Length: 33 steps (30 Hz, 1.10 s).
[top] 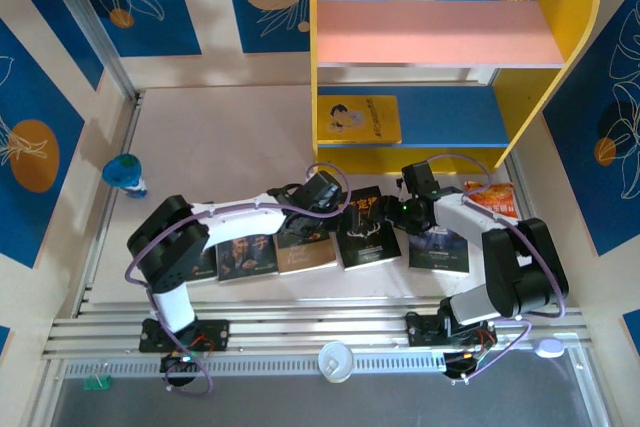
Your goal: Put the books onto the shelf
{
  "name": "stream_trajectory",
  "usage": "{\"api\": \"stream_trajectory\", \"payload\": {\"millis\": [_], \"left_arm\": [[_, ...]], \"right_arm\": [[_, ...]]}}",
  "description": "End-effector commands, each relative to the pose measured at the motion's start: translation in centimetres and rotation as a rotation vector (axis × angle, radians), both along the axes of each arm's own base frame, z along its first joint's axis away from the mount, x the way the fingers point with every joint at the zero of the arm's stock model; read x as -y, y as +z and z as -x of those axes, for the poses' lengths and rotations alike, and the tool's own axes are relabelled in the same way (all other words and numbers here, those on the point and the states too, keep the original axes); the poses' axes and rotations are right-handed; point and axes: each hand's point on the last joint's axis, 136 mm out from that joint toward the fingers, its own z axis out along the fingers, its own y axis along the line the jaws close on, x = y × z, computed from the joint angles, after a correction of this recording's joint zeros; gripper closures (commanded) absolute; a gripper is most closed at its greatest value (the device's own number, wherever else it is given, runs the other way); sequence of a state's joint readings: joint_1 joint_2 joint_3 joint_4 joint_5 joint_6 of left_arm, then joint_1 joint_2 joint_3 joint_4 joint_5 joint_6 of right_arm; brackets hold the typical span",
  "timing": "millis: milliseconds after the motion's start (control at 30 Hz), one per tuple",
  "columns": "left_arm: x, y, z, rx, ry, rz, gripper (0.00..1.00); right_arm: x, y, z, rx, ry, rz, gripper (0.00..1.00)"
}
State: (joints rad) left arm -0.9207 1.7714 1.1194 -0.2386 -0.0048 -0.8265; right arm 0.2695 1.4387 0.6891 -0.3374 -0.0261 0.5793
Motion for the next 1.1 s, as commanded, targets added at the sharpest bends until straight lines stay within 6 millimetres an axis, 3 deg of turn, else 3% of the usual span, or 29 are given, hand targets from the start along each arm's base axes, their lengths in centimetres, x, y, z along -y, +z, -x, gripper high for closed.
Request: {"api": "stream_trajectory", "payload": {"millis": [0, 233, 500, 900, 1067], "left_arm": [[-0.8, -1.1, 0.6, -0.036, 0.022, -0.055, 0.00], [-3.3, -3.4, 1.6, -0.107, 0.060, -0.075, 0.00], [-7.5, -5.9, 2.0, -0.187, 0.123, -0.094, 0.00], [-14.0, -5.6, 0.7, -0.174, 0.163, -0.200, 0.00], [-15.2, -5.4, 0.6, -0.173, 0.138, -0.235, 0.00]], "right_arm": [[-0.3, 0.3, -0.4, 0.000, 0.004, 0.006, 0.27], [-0.2, -0.1, -0.3, -0.019, 0.003, 0.021, 0.27], [-0.1, -0.1, -0.4, -0.021, -0.007, 0.030, 0.27], [-0.9, -0.4, -0.5, -0.036, 0.007, 0.023, 0.27], [-1.5, -0.7, -0.5, -0.052, 0.021, 0.021, 0.27]]}}
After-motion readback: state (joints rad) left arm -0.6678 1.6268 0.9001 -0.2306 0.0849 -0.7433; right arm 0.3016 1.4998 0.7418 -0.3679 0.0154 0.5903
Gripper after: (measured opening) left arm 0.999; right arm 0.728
